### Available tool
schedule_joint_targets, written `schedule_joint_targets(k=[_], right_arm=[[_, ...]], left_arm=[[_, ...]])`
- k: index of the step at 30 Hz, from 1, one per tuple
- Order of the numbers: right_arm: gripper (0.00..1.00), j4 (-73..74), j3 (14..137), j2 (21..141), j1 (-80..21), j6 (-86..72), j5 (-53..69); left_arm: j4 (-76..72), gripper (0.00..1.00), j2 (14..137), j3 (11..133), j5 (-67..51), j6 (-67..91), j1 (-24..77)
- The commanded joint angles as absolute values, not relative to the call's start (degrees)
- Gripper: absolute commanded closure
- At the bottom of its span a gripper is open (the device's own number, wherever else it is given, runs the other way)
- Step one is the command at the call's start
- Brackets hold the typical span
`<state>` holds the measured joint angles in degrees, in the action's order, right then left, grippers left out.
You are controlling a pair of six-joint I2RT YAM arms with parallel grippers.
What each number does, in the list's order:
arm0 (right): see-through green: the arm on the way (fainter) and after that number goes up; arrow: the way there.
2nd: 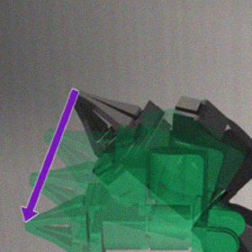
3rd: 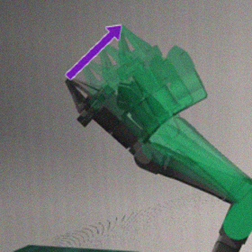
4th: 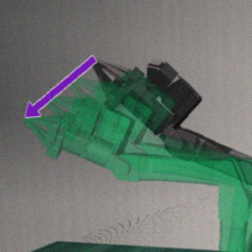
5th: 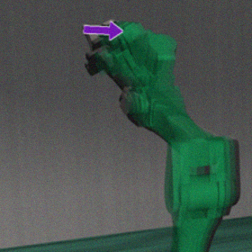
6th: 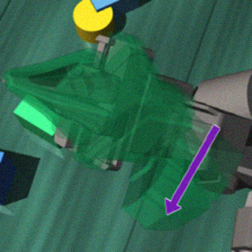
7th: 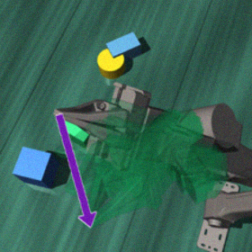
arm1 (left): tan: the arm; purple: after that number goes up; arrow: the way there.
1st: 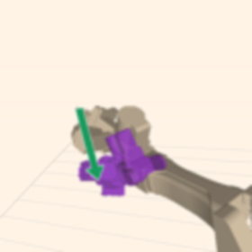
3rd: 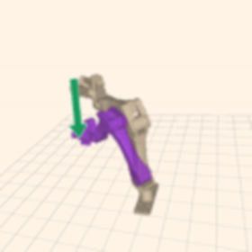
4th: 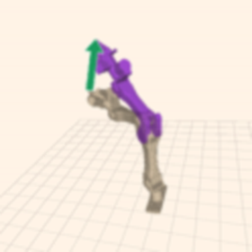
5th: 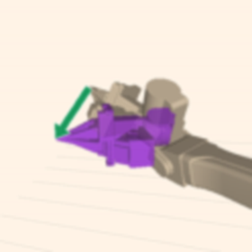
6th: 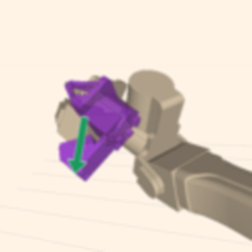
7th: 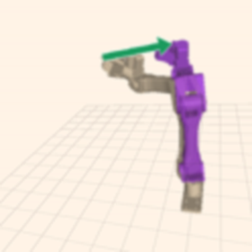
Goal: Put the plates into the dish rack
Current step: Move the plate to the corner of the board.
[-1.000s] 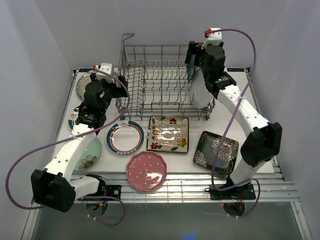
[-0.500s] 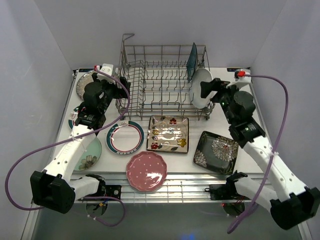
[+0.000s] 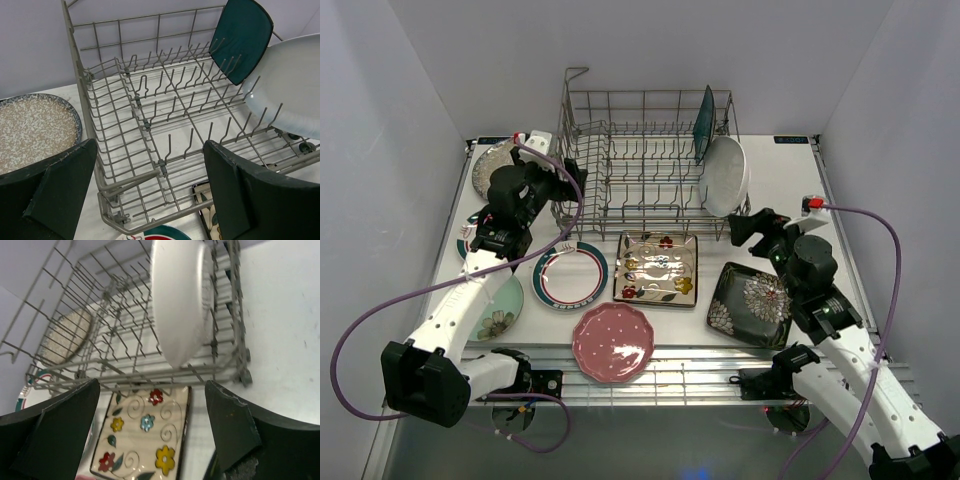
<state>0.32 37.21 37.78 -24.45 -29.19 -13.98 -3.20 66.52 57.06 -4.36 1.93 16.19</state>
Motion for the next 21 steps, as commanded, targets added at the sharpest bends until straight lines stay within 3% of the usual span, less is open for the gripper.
schedule_joint_targets(k=[1, 7, 13, 21], right_arm=[[0.09, 4.74, 34.02, 31.83, -24.52, -34.97, -17.56], [0.09, 12.90, 28.22, 25.58, -24.61, -41.56, -23.71], [0.08, 24.42, 27.77, 28.47, -24.61, -53.33, -32.07], [0.09, 33.91, 26.19, 32.78, -24.61, -68.45, -28.48]], left_arm=[[-4.04, 0.02, 64.51, 56.43, -7.46, 1.32, 16.00], [-3.69, 0.02, 65.30, 56.43, -11.60, 0.97, 16.08], [-3.69, 0.02, 65.21, 55.99, -14.32, 0.97, 16.08], [-3.87, 0.02, 65.13, 55.90, -14.33, 0.88, 16.00]])
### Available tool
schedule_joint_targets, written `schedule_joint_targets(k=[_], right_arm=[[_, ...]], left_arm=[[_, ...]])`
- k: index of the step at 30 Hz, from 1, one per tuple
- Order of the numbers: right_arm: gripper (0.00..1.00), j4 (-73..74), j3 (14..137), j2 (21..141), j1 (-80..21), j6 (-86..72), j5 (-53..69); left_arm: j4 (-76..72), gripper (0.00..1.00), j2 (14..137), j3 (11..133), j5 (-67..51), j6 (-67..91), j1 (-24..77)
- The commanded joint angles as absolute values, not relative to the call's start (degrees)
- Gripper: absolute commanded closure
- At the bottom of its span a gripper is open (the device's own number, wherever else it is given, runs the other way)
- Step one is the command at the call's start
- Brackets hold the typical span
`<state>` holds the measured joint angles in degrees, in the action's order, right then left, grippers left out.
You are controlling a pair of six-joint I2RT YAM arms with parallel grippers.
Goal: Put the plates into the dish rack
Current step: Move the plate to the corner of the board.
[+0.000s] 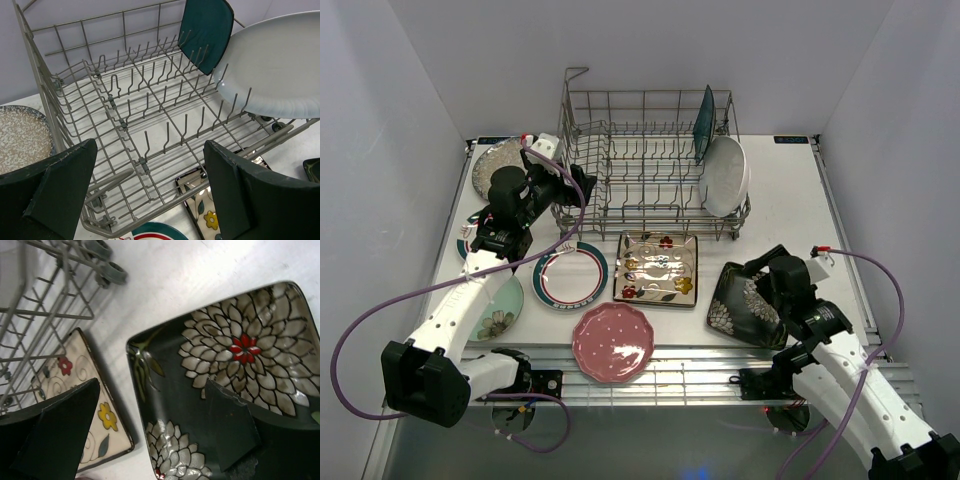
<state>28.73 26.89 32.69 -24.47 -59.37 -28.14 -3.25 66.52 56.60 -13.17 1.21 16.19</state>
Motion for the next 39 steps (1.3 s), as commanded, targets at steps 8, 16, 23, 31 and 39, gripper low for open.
schedule_joint_targets(k=[8, 16, 23, 31, 39], right_arm=[[0.10, 44.12, 26.89, 29.54, -24.61, -75.94, -30.68], [0.10, 41.57, 23.91, 24.26, -24.61, -70.75, -21.87], [0.17, 36.32, 19.09, 24.61, -24.61, -71.81, -24.79], [0.57, 21.98, 16.43, 38.92, -24.52, -70.49, -20.83], [0.85, 16.52, 15.21, 42.63, -24.43, -72.86, -26.27]], left_arm=[[-3.96, 0.02, 64.07, 55.46, -14.68, 0.79, 16.00], [-4.04, 0.02, 63.99, 55.46, -14.59, 0.79, 16.08], [-3.96, 0.02, 63.81, 55.46, -14.68, 0.79, 16.00], [-3.87, 0.02, 64.07, 55.37, -15.20, 0.97, 16.08], [-3.78, 0.02, 63.98, 55.37, -15.29, 0.79, 16.00]])
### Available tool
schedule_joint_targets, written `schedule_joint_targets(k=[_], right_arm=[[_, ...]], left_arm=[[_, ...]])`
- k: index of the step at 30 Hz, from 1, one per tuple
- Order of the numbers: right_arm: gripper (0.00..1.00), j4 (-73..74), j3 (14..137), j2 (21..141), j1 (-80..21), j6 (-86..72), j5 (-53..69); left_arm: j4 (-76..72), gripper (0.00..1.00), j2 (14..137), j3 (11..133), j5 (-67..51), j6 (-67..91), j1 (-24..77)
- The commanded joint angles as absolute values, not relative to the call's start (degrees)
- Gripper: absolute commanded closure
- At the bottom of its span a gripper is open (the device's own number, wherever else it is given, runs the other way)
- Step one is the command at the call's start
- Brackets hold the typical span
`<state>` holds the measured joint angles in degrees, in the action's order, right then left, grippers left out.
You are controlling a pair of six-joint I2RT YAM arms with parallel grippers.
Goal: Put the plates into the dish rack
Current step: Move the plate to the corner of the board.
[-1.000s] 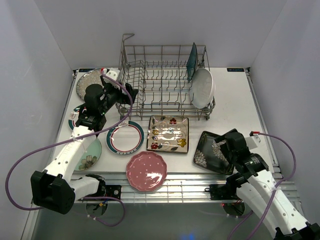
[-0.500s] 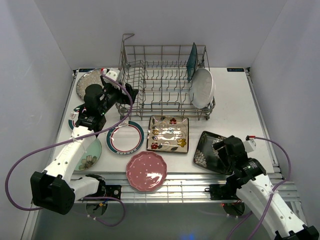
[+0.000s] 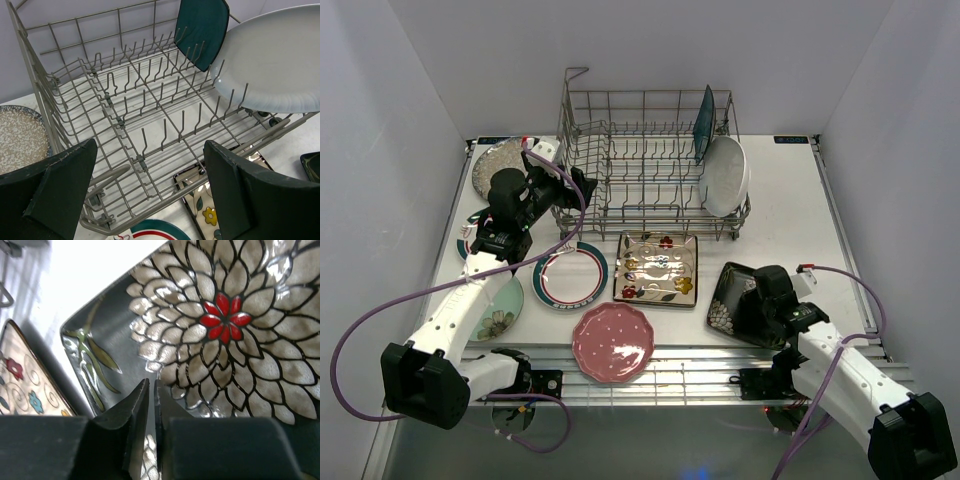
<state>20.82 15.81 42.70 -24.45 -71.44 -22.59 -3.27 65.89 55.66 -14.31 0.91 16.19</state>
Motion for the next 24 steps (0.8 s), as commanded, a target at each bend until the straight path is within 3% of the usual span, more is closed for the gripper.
schedule_joint_targets(k=[1, 11, 24], right_arm=[[0.86, 16.52, 15.38, 42.71, -24.43, -72.95, -27.24], [0.90, 14.42, 16.17, 47.62, -22.77, -73.39, -35.59], [0.89, -1.93, 16.35, 62.30, -11.43, -64.34, -27.52]], left_arm=[[-3.69, 0.02, 63.90, 55.46, -15.29, 0.79, 16.00], [-3.60, 0.02, 63.90, 55.46, -15.29, 0.79, 16.08], [-3.60, 0.02, 64.42, 55.55, -15.38, 0.79, 16.08]])
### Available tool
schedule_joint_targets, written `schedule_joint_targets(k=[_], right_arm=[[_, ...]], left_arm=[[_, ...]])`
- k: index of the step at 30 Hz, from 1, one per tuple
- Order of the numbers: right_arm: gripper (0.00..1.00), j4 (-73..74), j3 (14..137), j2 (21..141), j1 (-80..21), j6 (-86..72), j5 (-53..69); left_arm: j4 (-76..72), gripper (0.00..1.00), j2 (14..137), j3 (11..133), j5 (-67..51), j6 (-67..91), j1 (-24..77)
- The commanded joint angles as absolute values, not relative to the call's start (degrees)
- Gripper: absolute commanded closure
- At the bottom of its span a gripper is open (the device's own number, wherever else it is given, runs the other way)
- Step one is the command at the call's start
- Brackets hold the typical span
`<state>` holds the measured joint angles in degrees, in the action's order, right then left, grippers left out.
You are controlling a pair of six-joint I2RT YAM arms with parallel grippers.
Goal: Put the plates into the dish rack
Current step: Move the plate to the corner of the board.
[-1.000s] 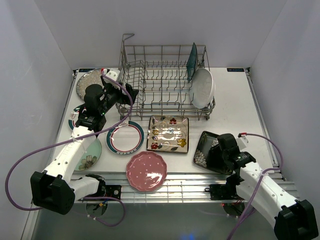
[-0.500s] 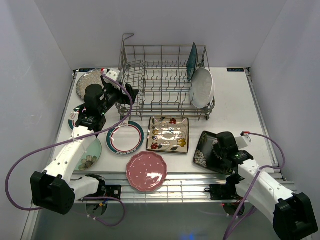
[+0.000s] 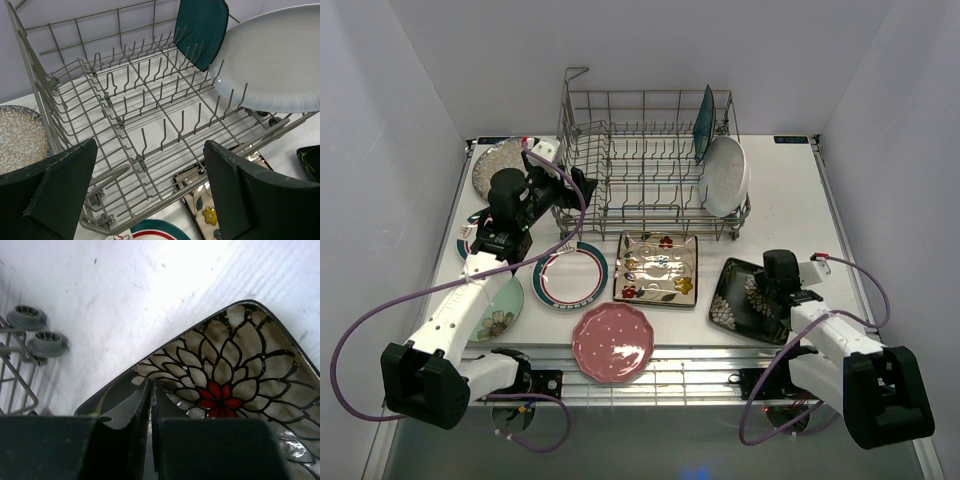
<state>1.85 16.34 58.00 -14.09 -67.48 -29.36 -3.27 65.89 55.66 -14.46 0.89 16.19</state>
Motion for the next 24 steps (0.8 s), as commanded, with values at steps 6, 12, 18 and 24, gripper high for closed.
schedule_joint_targets(k=[6, 12, 18, 24], right_arm=[[0.92, -5.18, 20.21, 72.15, -7.03, -61.00, -23.83], [0.92, -7.91, 24.78, 79.10, -4.75, -57.84, -21.97], [0.92, -7.91, 24.09, 76.12, -4.66, -58.27, -21.97], [0.92, -5.01, 22.33, 68.39, -4.66, -57.57, -23.29]], left_arm=[[-3.60, 0.02, 64.60, 55.55, -15.38, 0.70, 16.00], [-3.60, 0.02, 64.95, 55.63, -15.21, 0.70, 16.00], [-3.60, 0.02, 64.86, 55.63, -15.03, 0.70, 16.08], [-3.60, 0.02, 64.78, 55.63, -15.29, 0.70, 16.00]])
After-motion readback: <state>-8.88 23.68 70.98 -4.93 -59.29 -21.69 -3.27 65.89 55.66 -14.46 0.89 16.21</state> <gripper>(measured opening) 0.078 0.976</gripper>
